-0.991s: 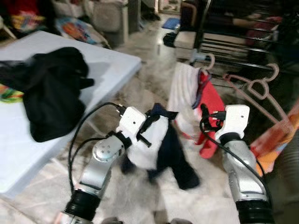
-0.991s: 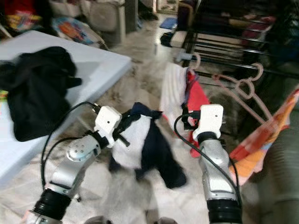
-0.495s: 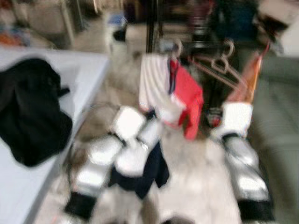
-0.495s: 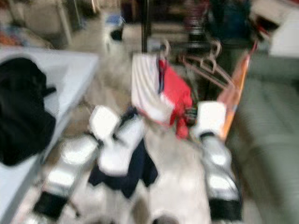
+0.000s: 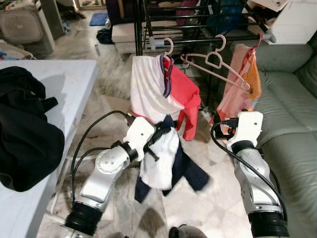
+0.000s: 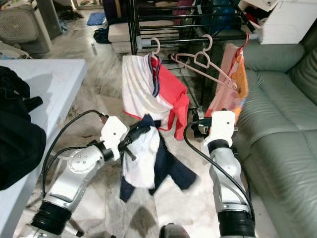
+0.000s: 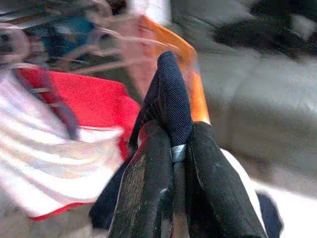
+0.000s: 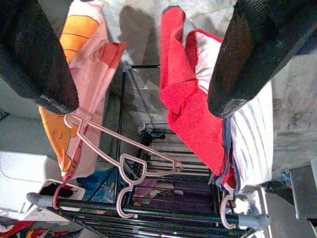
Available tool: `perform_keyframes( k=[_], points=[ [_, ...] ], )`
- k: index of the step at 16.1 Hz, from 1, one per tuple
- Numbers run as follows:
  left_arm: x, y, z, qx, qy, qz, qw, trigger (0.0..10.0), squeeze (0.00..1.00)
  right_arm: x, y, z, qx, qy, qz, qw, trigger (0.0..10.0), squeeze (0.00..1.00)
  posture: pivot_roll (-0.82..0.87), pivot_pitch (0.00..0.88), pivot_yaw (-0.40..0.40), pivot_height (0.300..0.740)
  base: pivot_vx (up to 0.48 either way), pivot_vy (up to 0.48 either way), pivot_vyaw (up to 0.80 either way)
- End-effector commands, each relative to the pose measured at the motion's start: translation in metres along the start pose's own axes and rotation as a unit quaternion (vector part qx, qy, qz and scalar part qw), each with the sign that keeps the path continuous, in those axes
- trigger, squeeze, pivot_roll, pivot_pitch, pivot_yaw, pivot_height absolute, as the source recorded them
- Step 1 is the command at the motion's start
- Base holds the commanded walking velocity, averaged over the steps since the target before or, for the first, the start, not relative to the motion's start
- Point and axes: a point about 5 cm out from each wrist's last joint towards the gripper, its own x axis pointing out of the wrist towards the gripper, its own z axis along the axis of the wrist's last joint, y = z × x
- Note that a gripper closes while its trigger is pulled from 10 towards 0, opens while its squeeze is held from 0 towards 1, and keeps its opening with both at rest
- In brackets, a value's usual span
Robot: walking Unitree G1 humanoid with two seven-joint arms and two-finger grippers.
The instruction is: Hang hanger
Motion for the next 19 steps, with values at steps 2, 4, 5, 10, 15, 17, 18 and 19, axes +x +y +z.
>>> perform_keyframes(
  k=[2, 4, 5, 10, 15, 17, 18, 19],
  points=[
    [-0.004, -0.005, 0.006, 0.110, 0.048, -0.126, 0.985, 10.0, 0.00, -0.001, -0.009, -0.008, -0.029, 0.035, -0.016, 0.999, 10.0, 0.00, -0.03, 0.000, -0.023, 0.740, 0.000, 0.000, 0.00],
    [-0.010, 0.013, 0.000, 0.202, 0.119, -0.170, 0.957, 10.0, 0.00, 0.000, -0.015, -0.012, -0.027, 0.048, -0.037, 0.998, 10.0, 0.00, -0.03, 0.000, -0.023, 0.740, 0.000, 0.000, 0.00],
    [-0.008, 0.027, 0.002, 0.277, 0.126, -0.151, 0.941, 10.0, 0.00, 0.000, -0.014, -0.012, -0.032, 0.047, -0.037, 0.998, 10.0, 0.00, -0.03, 0.000, -0.021, 0.740, 0.000, 0.000, 0.00],
    [0.007, 0.056, 0.018, 0.249, 0.084, -0.036, 0.964, 10.0, 0.00, -0.001, -0.014, -0.013, -0.025, 0.052, -0.038, 0.998, 10.0, 0.00, -0.04, 0.000, -0.024, 0.740, 0.000, 0.000, 0.00],
    [0.011, 0.046, 0.011, 0.227, 0.051, -0.060, 0.971, 10.0, 0.00, 0.001, -0.012, -0.013, -0.024, 0.052, -0.037, 0.998, 10.0, 0.00, -0.04, 0.000, -0.021, 0.740, 0.000, 0.000, -0.80],
    [0.010, 0.038, 0.007, 0.212, 0.050, -0.093, 0.972, 10.0, 0.00, 0.001, -0.012, -0.012, -0.024, 0.050, -0.037, 0.998, 10.0, 0.00, -0.04, 0.000, -0.021, 0.740, 0.154, 0.000, -0.71],
    [0.010, 0.037, 0.007, 0.207, 0.049, -0.095, 0.972, 10.0, 0.00, 0.001, -0.012, -0.012, -0.023, 0.050, -0.037, 0.998, 10.0, 0.00, -0.04, 0.000, -0.021, 0.740, 0.307, 0.000, -0.63],
    [0.010, 0.037, 0.006, 0.207, 0.049, -0.094, 0.973, 10.0, 0.00, 0.001, -0.012, -0.012, -0.023, 0.050, -0.038, 0.998, 10.0, 0.00, -0.04, 0.000, -0.019, 0.740, 0.356, 0.000, -0.62]
  ],
)
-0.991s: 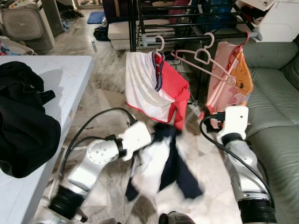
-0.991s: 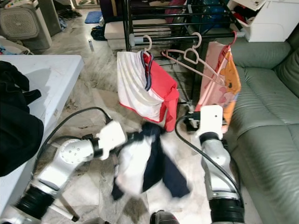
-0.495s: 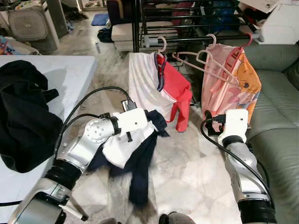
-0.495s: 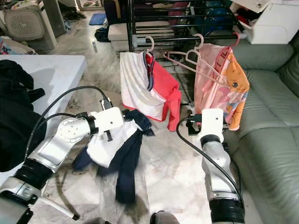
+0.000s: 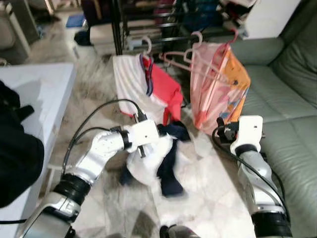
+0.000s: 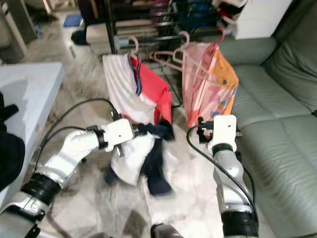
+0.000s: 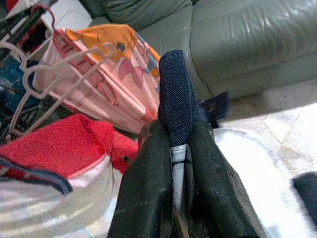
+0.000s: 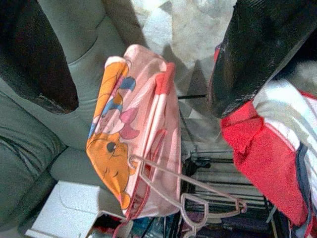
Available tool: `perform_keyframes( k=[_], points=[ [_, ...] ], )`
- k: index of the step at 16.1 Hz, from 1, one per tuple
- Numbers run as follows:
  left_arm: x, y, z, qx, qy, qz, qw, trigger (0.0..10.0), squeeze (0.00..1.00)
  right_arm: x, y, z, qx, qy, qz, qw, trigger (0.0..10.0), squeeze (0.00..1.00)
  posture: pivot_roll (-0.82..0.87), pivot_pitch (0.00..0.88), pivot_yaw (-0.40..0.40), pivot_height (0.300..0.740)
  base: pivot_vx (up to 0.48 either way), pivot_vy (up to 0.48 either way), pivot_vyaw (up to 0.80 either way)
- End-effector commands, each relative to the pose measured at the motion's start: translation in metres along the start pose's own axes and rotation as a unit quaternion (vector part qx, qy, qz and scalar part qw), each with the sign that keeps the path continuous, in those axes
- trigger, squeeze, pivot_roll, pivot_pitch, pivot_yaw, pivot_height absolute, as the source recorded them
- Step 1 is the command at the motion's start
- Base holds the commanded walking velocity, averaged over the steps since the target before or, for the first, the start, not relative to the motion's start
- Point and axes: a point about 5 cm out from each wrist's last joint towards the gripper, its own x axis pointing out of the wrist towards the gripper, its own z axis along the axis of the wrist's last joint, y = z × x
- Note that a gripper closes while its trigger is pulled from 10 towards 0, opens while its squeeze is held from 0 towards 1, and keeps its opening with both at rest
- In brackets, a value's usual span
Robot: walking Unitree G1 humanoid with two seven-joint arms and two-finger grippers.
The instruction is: Hang hanger
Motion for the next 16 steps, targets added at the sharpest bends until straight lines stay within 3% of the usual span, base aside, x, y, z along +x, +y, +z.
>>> perform_keyframes(
  k=[1, 13, 16],
  points=[
    [-0.0008, 0.0043, 0.0038, 0.002, -0.015, 0.006, 1.000, 10.0, 0.00, 0.0019, -0.0007, 0.0023, 0.003, -0.002, -0.004, 1.000, 10.0, 0.00, -0.04, 0.000, -0.019, 0.740, 0.360, 0.000, -0.63],
    [-0.0007, -0.0033, 0.0027, -0.004, -0.028, -0.002, 1.000, 10.0, 0.00, 0.0033, -0.0021, 0.0039, 0.003, -0.007, -0.008, 1.000, 10.0, 0.00, -0.04, 0.000, -0.019, 0.740, 0.434, 0.000, -0.05],
    [-0.0019, -0.0030, 0.0008, -0.017, -0.030, 0.023, 0.999, 10.0, 0.00, 0.0040, -0.0018, 0.0044, 0.001, -0.007, -0.006, 1.000, 10.0, 0.00, -0.05, 0.000, -0.019, 0.740, 0.416, 0.000, 0.00]
  ],
)
